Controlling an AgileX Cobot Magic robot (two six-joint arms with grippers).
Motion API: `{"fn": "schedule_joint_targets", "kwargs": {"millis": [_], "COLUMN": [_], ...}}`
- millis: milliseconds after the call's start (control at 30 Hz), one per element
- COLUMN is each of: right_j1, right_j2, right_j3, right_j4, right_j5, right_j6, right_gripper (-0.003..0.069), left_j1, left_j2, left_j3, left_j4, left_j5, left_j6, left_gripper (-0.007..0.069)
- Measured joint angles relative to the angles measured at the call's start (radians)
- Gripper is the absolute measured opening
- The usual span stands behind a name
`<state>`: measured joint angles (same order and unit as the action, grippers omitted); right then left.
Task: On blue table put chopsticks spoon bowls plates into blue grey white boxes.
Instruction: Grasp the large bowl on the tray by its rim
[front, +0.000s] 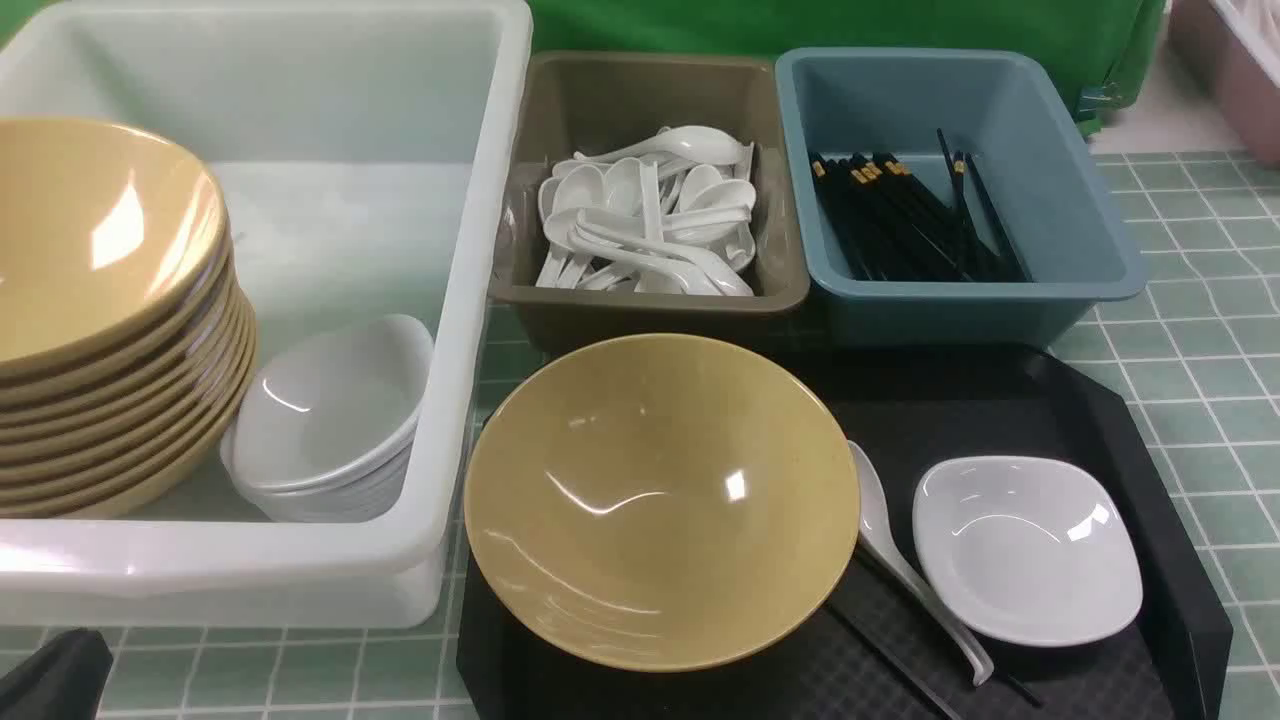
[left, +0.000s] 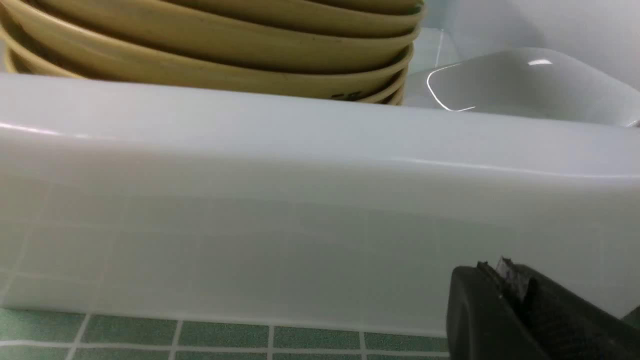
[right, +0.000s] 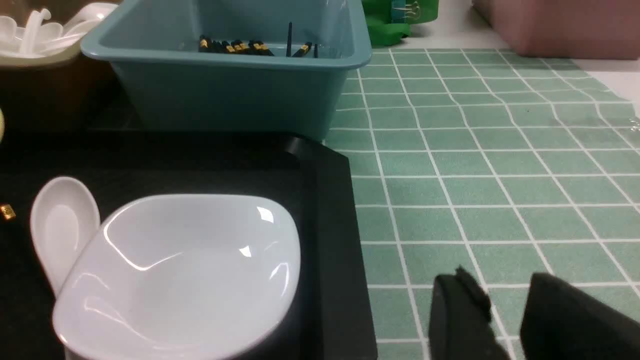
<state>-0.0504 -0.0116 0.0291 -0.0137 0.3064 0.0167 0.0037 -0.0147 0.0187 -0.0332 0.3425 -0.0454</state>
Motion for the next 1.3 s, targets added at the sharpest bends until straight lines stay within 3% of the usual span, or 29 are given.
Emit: {"fn": "schedule_joint_targets", "kwargs": {"millis": [1133,1300], "right_j1": [0.0,0.0], "right_j2": [0.0,0.0], "right_j3": [0.0,0.0], "right_j4": [0.0,0.0], "right_j5": [0.0,-0.023], "right_j6": [0.0,0.0], "right_gripper": [0.0237,0.0237], "left_j1": [0.0,0.0], "left_j2": [0.0,0.0], "left_j3": [0.001,0.008], "left_j4": [0.017,0.023], "left_j5": [-0.002,-0.062], "left_j6": [0.005,0.008], "left_gripper": [0.0001,0.0001]}}
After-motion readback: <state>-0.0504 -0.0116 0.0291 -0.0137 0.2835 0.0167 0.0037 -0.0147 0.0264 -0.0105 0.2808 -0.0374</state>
